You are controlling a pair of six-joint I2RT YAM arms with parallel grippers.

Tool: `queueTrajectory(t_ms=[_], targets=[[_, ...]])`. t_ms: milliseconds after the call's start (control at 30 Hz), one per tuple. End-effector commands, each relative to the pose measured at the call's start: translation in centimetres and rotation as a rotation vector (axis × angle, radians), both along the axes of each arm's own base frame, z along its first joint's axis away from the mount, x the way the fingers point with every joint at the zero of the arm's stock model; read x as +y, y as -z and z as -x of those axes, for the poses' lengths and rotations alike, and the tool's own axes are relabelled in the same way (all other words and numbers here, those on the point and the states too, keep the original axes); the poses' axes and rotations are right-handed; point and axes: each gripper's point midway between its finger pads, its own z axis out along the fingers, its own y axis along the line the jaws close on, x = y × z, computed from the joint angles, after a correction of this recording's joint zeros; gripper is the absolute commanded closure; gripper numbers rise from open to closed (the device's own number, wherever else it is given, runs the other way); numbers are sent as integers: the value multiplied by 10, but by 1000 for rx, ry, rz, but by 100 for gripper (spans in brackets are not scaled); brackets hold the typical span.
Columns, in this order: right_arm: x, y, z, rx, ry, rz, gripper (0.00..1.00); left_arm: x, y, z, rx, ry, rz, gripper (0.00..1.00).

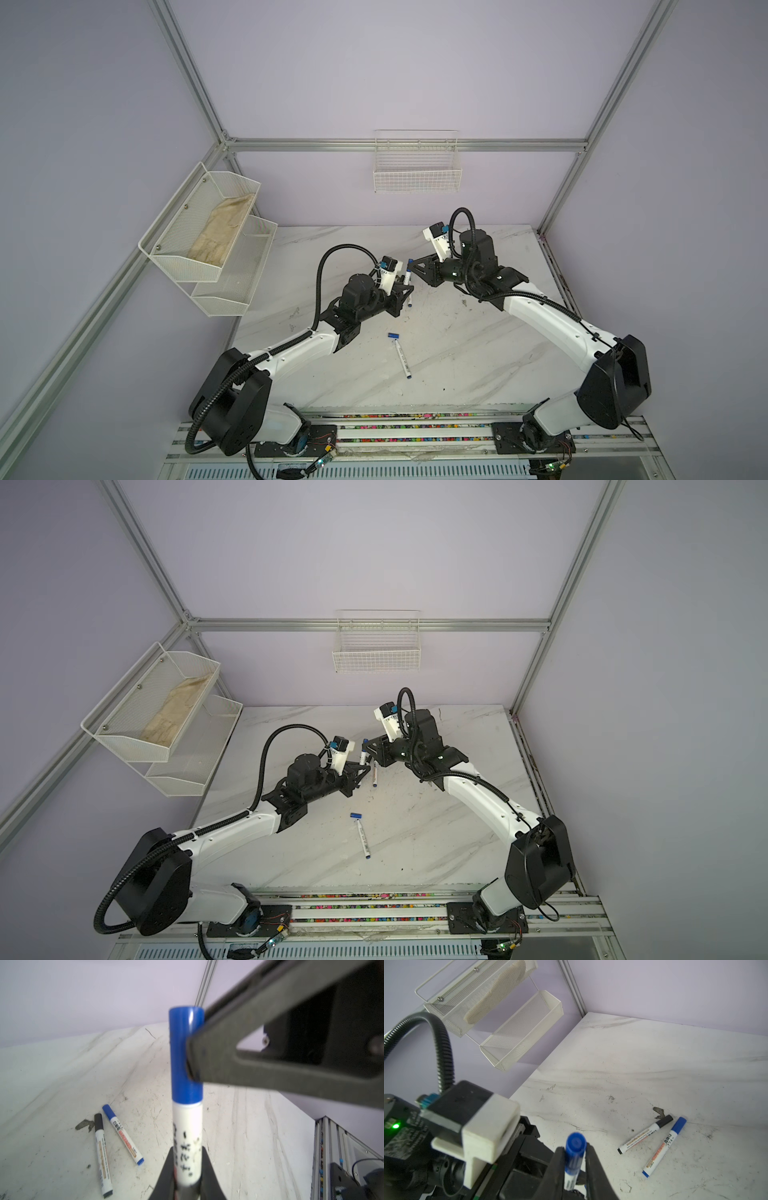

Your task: Insert the pens into the pen caps

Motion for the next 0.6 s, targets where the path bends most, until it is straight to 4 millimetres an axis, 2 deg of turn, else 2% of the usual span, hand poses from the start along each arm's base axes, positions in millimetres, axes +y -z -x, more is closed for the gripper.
queueTrajectory(t_ms=[0,100,267,433,467,567], targets=[[-18,57,13,169,50,154,63,14,-109,-4,-254,-82,293,100],[-19,40,8,114,70,123,57,17,-93,-4,-204,-99,318,100],[-17,18,12,62,62,43,58,19,-84,-2,-179,-109,331,100],[-17,-20,12,-45,74,-57,59,19,-78,-3,-158,-112,331,100],[-23,-37,15,-90,91,-79,59,19,-75,-3,-152,-114,327,100],[-31,-58,15,-162,135,-107,58,19,-69,-3,-133,-122,327,100]])
